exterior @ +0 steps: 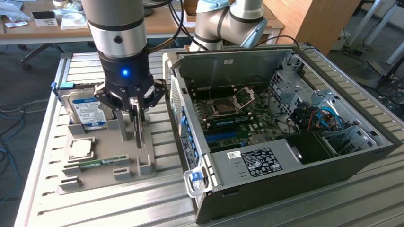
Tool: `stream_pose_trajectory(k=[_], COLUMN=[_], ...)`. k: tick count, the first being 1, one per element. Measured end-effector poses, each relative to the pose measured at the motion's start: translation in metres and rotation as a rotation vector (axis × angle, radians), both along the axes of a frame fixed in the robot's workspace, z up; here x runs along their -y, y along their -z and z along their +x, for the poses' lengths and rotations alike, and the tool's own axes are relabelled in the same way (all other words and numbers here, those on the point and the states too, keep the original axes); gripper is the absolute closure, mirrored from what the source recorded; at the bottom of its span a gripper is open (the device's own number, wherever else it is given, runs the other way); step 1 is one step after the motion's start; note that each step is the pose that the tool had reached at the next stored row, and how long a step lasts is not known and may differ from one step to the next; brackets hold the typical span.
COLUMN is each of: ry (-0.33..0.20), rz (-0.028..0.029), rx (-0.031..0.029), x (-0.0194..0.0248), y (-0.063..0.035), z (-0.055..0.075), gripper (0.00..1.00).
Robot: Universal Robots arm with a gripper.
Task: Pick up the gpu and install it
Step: 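Pick up the gpu and move the gpu toward the slot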
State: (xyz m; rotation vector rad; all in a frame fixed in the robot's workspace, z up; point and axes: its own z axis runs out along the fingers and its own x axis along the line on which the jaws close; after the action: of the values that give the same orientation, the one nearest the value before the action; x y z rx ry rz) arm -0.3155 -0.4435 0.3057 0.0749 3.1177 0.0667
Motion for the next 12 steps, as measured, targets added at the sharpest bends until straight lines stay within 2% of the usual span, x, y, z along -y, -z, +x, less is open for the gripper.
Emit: stream_pose_trajectory(k=[12], ry=[0.0], rz=[0.0002], rx=[0.0], x=[0.0], y=[-0.017], z=[0.0], gripper=[0.73])
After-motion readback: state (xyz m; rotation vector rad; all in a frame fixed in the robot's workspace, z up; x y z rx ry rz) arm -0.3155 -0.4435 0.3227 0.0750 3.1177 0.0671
